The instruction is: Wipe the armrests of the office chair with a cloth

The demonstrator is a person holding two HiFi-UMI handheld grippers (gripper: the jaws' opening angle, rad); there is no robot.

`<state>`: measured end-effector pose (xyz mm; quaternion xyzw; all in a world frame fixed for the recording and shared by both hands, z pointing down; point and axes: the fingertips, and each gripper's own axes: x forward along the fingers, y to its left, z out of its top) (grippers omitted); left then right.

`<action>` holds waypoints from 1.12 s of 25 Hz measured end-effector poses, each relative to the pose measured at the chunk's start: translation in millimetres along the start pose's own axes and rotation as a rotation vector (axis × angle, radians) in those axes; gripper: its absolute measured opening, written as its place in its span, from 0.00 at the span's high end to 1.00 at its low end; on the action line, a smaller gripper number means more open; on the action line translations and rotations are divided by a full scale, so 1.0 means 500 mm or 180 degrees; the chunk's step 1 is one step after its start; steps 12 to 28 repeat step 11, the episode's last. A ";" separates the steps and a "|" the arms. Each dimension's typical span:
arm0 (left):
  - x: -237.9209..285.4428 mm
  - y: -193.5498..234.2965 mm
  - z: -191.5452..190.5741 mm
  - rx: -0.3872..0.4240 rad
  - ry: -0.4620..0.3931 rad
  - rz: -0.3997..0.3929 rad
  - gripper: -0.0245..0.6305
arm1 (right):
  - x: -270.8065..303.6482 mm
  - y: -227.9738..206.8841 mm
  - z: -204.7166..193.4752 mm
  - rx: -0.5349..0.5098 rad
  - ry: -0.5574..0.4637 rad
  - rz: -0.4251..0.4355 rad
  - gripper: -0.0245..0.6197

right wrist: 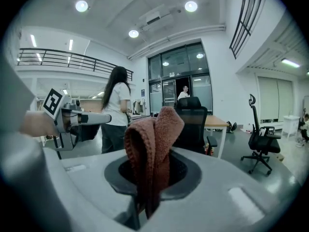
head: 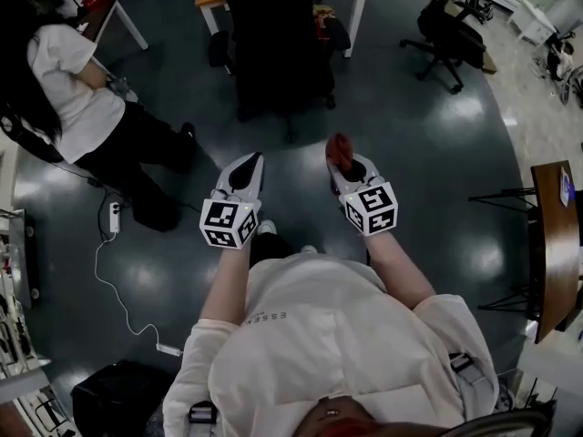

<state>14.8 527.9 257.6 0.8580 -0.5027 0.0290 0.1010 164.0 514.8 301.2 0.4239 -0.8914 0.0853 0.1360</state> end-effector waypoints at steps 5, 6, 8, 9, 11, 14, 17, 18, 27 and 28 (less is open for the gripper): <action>-0.012 -0.015 0.005 0.0030 -0.0041 0.0002 0.94 | -0.020 0.015 0.006 -0.0038 -0.0049 0.0015 0.89; -0.013 -0.018 0.005 0.0031 -0.0048 0.0002 0.94 | -0.022 0.016 0.007 -0.0051 -0.0057 0.0015 0.89; -0.012 -0.023 0.007 0.0032 -0.0062 0.0002 0.94 | -0.025 0.015 0.010 -0.0068 -0.0069 0.0017 0.89; -0.012 -0.026 0.008 0.0034 -0.0067 0.0001 0.94 | -0.027 0.015 0.011 -0.0072 -0.0072 0.0021 0.89; -0.012 -0.034 0.007 0.0040 -0.0069 -0.0003 0.94 | -0.030 0.016 0.012 -0.0078 -0.0073 0.0030 0.89; -0.012 -0.034 0.007 0.0040 -0.0069 -0.0003 0.94 | -0.030 0.016 0.012 -0.0078 -0.0073 0.0030 0.89; -0.012 -0.034 0.007 0.0040 -0.0069 -0.0003 0.94 | -0.030 0.016 0.012 -0.0078 -0.0073 0.0030 0.89; -0.012 -0.034 0.007 0.0040 -0.0069 -0.0003 0.94 | -0.030 0.016 0.012 -0.0078 -0.0073 0.0030 0.89; -0.012 -0.034 0.007 0.0040 -0.0069 -0.0003 0.94 | -0.030 0.016 0.012 -0.0078 -0.0073 0.0030 0.89; -0.012 -0.034 0.007 0.0040 -0.0069 -0.0003 0.94 | -0.030 0.016 0.012 -0.0078 -0.0073 0.0030 0.89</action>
